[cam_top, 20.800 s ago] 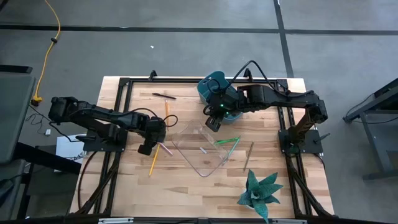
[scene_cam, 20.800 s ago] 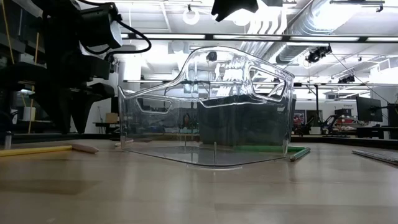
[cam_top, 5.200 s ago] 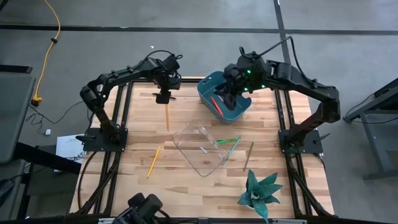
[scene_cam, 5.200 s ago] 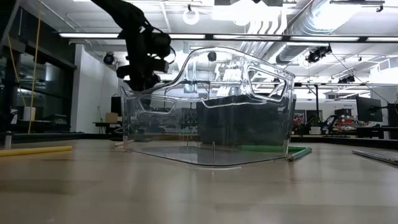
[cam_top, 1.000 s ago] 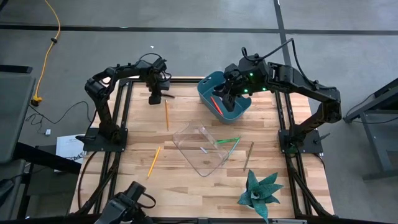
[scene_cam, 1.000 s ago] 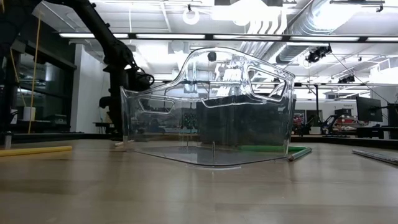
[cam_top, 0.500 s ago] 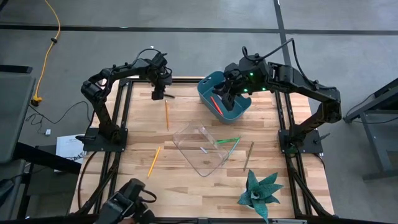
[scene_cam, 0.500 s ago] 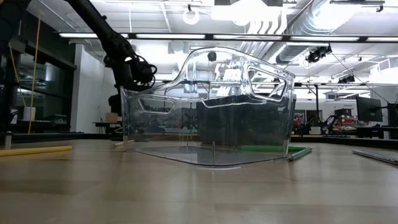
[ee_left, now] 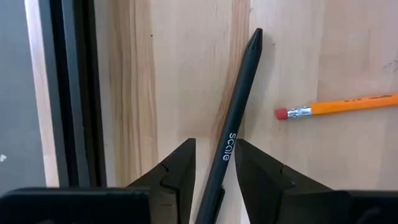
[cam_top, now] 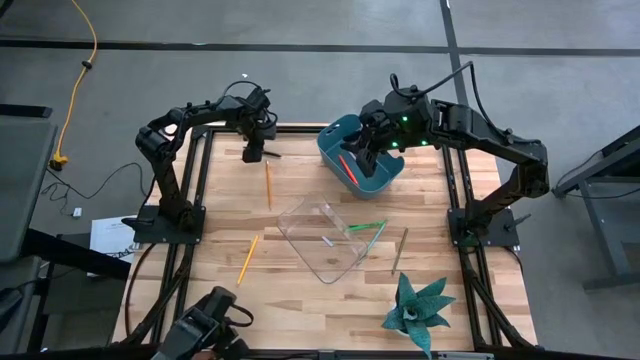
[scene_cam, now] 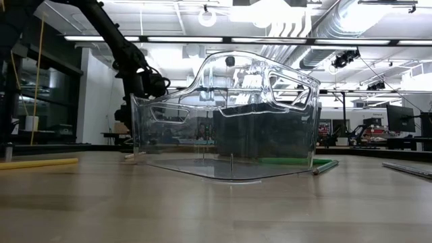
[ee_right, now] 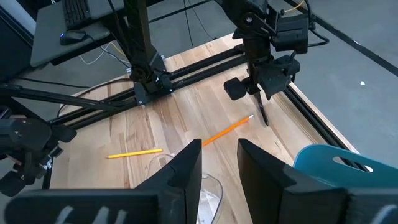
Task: Sort pens & pencils
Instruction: Put the black pen into the blue bin
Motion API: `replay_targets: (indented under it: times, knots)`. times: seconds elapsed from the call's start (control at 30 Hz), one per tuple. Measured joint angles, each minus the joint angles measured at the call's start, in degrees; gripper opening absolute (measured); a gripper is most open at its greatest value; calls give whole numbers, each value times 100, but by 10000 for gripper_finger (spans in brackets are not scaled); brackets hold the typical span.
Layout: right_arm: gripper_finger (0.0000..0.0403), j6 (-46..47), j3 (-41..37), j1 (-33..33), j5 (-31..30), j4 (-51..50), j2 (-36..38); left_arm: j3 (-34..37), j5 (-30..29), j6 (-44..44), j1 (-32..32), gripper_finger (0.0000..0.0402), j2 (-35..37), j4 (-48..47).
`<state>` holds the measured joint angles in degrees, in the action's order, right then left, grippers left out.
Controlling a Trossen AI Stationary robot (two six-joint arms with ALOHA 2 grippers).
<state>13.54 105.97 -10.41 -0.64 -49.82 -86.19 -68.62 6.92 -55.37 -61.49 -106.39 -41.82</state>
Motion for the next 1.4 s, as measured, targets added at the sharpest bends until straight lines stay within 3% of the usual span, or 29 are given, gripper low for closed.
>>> replay_targets:
  times: [0.43,0.93,1.4]
  knots:
    - [94,55,0,0,0,1,0,0,166,-138,0,99,-11,-47]
    - [94,51,0,0,0,-2,0,-4,103,-94,0,47,-260,-173]
    - [94,-7,0,0,0,-4,0,-20,96,49,0,44,-431,-309]
